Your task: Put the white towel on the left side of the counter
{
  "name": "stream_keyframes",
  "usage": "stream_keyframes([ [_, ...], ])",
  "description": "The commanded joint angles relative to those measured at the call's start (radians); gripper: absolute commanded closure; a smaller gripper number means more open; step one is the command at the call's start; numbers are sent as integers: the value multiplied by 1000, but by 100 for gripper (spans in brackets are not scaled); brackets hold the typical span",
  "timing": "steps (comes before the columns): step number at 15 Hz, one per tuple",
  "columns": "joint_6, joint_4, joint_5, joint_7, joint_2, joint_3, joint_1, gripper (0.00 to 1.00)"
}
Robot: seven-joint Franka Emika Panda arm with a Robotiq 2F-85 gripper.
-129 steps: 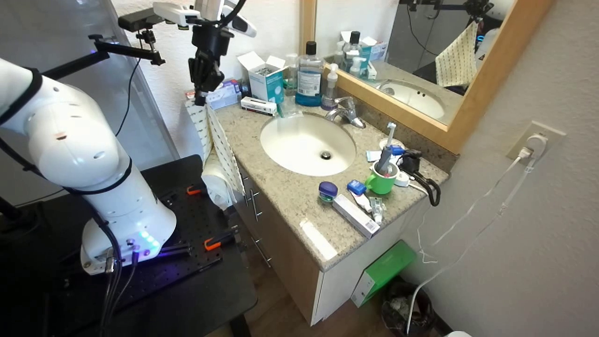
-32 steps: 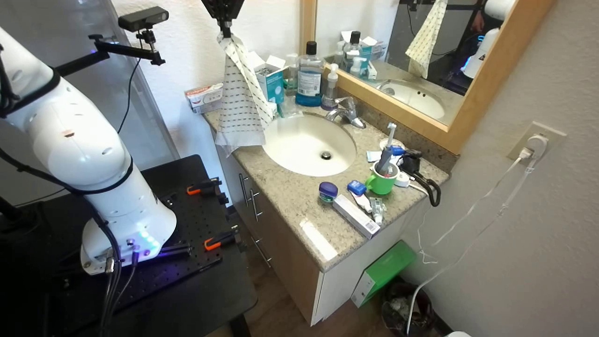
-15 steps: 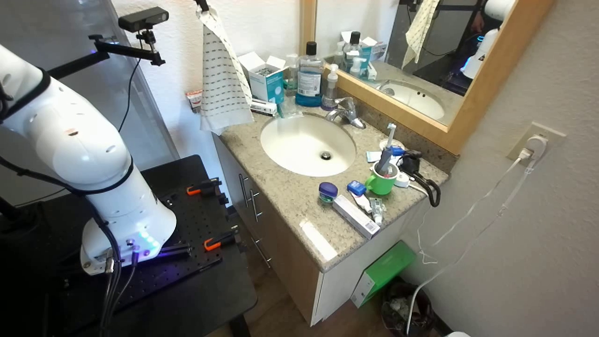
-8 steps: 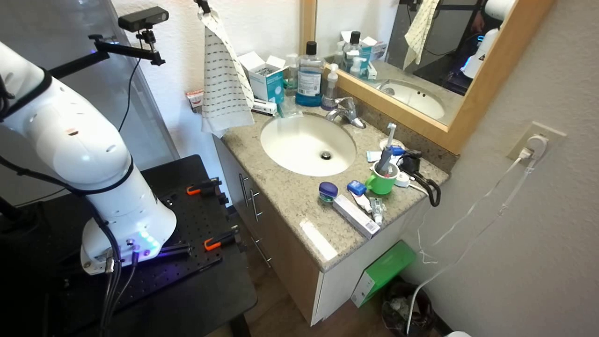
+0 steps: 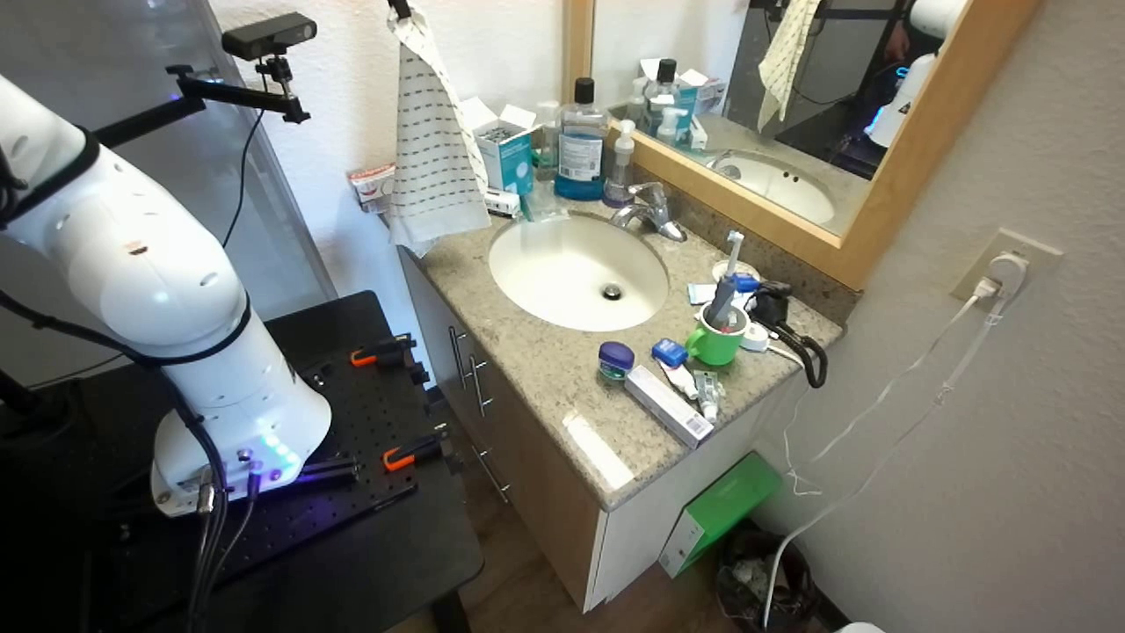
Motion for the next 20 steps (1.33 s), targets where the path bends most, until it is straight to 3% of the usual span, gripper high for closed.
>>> stream_keyframes([
  [1, 13, 48, 37, -3, 36, 12, 10, 99],
  [6, -21, 85, 71, 30, 75, 56, 30, 99],
  [10, -64, 95, 133, 74, 66, 32, 14, 99],
  [15, -160, 46, 250, 48, 50, -103, -60, 99],
  [20, -176, -65, 374, 2, 70, -245, -159, 99],
])
